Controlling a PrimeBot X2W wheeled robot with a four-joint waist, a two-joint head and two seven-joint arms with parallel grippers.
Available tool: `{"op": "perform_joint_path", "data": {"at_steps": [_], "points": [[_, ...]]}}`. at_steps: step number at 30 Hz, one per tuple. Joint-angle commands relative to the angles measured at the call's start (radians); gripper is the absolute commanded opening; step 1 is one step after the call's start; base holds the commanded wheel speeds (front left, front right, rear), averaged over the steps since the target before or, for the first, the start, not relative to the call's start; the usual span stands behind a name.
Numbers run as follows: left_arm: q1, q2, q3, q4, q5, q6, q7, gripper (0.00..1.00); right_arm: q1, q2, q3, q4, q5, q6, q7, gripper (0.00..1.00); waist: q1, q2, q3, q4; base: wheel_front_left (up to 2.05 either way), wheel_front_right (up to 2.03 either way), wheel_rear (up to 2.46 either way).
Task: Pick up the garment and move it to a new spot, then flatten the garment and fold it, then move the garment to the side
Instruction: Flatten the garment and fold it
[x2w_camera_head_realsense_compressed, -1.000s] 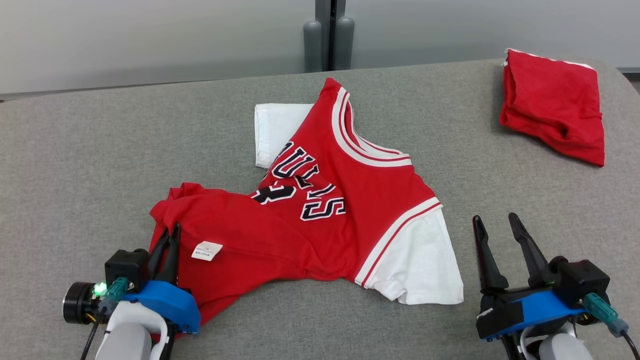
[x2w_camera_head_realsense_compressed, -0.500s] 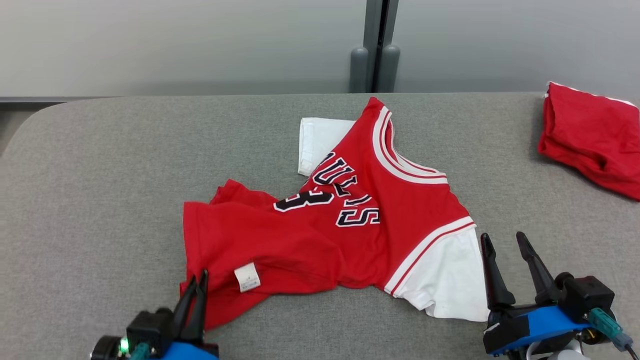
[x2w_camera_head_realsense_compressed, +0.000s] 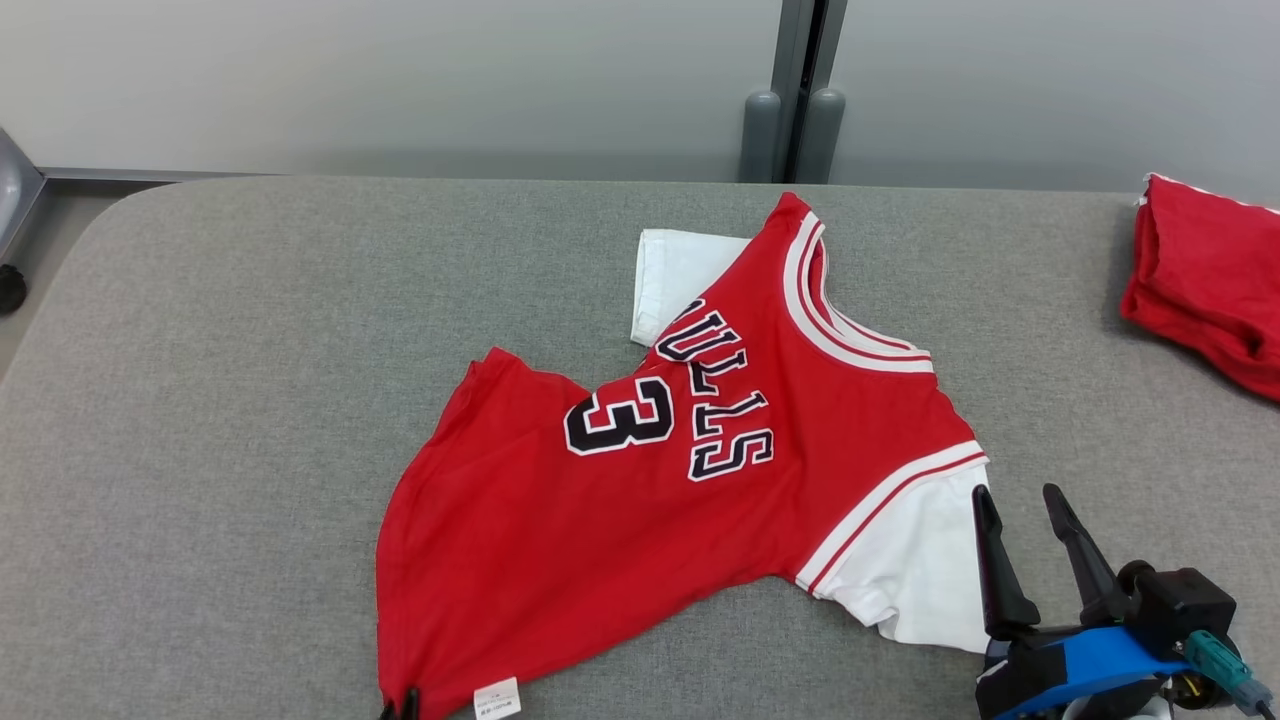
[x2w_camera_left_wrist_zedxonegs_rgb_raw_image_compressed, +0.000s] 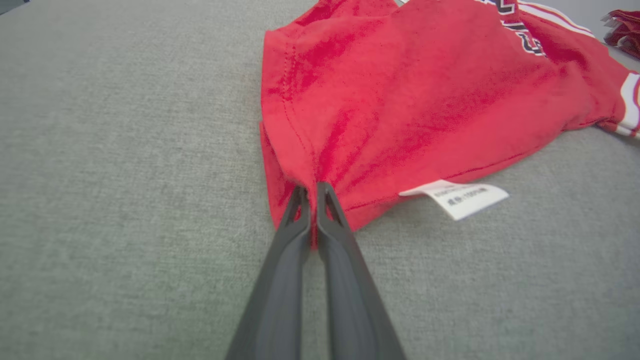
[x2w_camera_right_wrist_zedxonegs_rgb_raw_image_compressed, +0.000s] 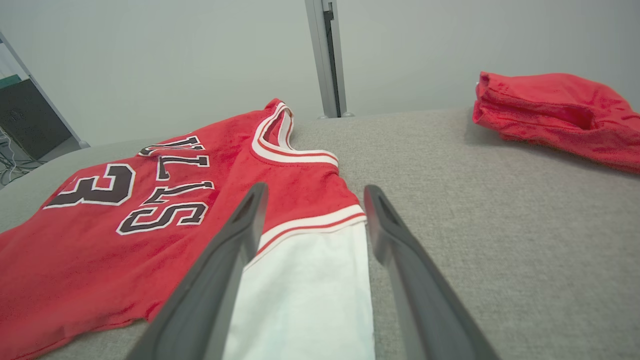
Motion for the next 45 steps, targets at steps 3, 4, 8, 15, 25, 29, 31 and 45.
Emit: {"op": "perform_joint_path", "data": {"at_steps": [3,4,8,15,25,29,31,45], "points": [[-0.021,0.014,0.015,-0.083,0.029,0.0,-0.003,1.0,0.006,-0.003,0.0,0.009,-0.007,0.0,-0.003,1.0,0.0,0.0,-0.004,0.0,0.0,0.0,0.0],[-0.031,0.015,0.019,-0.117,0.036,0.0,-0.003,1.0,0.004,-0.003,0.001,0.012,-0.007,0.0,-0.003,1.0,0.0,0.0,-0.005,-0.001,0.0,0.0,0.0],[-0.086,0.03,0.043,-0.227,0.061,-0.006,-0.003,1.0,-0.008,-0.002,0.006,0.018,-0.009,0.0,-0.003,1.0,0.0,0.0,-0.005,-0.014,0.0,0.0,0.0],[-0.259,0.09,0.068,-0.252,0.078,-0.013,-0.003,1.0,-0.032,-0.003,0.02,0.018,-0.004,0.0,-0.003,1.0,0.0,0.0,0.018,-0.063,0.0,0.0,0.0],[-0.593,0.238,0.061,-0.054,0.026,-0.02,0.011,1.0,-0.084,-0.003,0.029,0.001,0.014,0.0,-0.003,1.0,0.0,0.0,0.099,-0.167,0.0,0.0,0.0],[-0.686,0.309,-0.019,0.026,-0.059,-0.02,0.082,1.0,-0.1,-0.003,0.031,0.002,0.02,0.0,-0.003,1.0,0.0,0.0,0.129,-0.195,0.0,0.0,0.0],[-0.725,0.339,-0.064,0.059,-0.104,-0.02,0.119,1.0,-0.107,-0.003,0.031,0.003,0.023,0.0,-0.003,1.0,0.0,0.0,0.14,-0.205,0.0,0.0,0.0],[-0.73,0.451,-0.373,0.222,-0.388,-0.02,0.338,1.0,-0.116,-0.003,0.021,-0.002,0.035,0.0,-0.003,1.0,0.0,0.0,0.17,-0.228,0.0,0.0,0.0]]}}
